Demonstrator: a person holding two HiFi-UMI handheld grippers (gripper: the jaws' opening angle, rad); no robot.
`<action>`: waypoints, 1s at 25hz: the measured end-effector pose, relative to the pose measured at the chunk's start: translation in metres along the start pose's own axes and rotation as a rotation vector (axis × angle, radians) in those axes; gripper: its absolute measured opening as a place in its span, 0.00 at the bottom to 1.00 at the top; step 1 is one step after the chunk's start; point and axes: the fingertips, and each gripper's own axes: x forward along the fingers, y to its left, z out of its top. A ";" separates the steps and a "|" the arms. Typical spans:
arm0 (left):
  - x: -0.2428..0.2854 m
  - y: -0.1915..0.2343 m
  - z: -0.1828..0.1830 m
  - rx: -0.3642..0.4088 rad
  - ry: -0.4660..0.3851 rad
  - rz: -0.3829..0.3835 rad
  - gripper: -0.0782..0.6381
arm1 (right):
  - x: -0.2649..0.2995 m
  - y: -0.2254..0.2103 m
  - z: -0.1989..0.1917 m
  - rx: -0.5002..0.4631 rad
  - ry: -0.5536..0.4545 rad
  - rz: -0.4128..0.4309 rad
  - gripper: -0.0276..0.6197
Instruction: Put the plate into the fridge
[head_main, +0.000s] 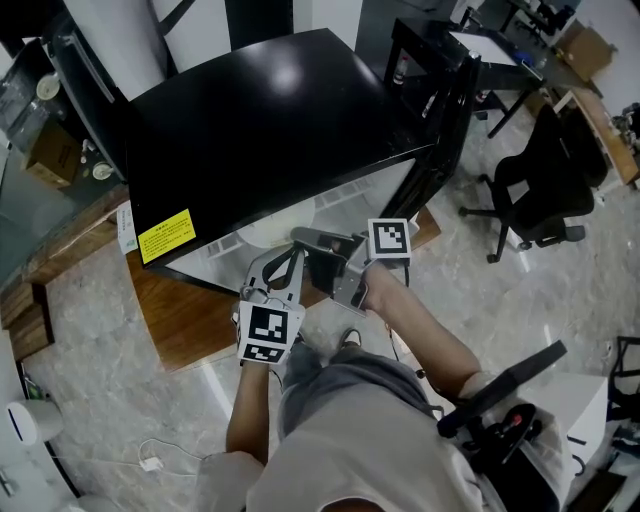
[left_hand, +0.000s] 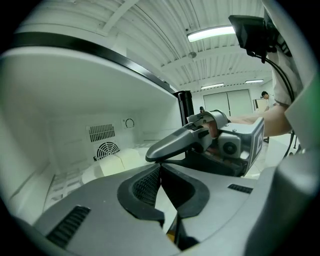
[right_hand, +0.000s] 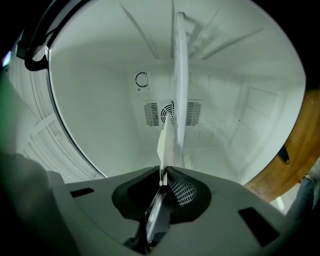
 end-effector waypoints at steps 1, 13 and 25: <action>0.000 0.000 0.000 -0.003 -0.002 -0.004 0.14 | 0.000 0.000 0.000 0.001 0.001 0.001 0.09; -0.003 0.009 0.006 -0.037 -0.018 0.011 0.14 | -0.006 0.003 -0.003 0.004 0.055 0.020 0.09; 0.006 0.017 0.009 -0.062 -0.038 0.048 0.14 | -0.004 0.013 -0.006 -0.117 0.185 0.032 0.24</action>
